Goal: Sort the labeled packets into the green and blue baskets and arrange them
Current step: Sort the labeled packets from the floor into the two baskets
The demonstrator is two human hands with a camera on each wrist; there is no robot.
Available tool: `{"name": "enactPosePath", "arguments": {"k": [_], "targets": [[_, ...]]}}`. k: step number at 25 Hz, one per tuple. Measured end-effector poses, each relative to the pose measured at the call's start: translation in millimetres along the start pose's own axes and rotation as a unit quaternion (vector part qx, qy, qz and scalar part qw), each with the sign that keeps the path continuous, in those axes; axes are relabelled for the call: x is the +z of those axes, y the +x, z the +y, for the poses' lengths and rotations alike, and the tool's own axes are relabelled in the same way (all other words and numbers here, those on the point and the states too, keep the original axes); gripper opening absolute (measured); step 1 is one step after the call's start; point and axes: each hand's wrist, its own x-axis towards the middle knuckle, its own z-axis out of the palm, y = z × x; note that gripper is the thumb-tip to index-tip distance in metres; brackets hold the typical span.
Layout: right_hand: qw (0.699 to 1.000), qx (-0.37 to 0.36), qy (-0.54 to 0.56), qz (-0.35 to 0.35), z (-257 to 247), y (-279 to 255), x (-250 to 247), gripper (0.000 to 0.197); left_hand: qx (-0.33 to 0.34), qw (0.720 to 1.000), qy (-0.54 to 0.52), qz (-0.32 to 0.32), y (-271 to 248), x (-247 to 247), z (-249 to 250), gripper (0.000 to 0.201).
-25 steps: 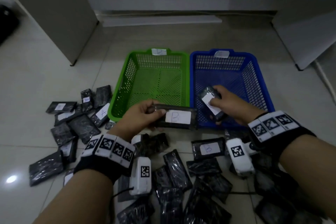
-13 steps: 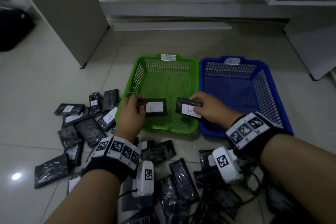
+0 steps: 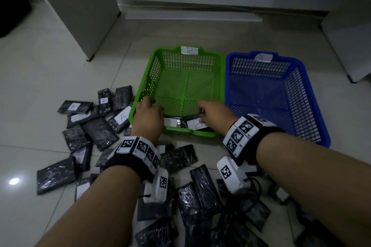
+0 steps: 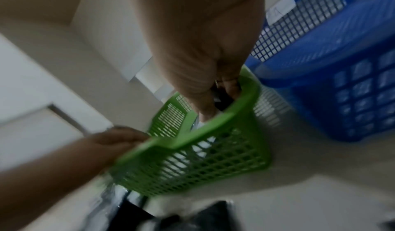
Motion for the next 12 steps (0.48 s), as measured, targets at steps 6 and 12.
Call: {"name": "enactPosePath", "arguments": {"k": [6,12], "targets": [[0.987,-0.038,-0.15,-0.029,1.8,-5.5,12.7,0.025,0.204,0.976,-0.003,0.079,-71.5,4.7,4.4,0.019],[0.978,-0.115,0.131,0.118,-14.4,-92.9,22.8,0.019,0.158,0.968,0.015,-0.192,-95.2,17.6,-6.4,0.062]]}}
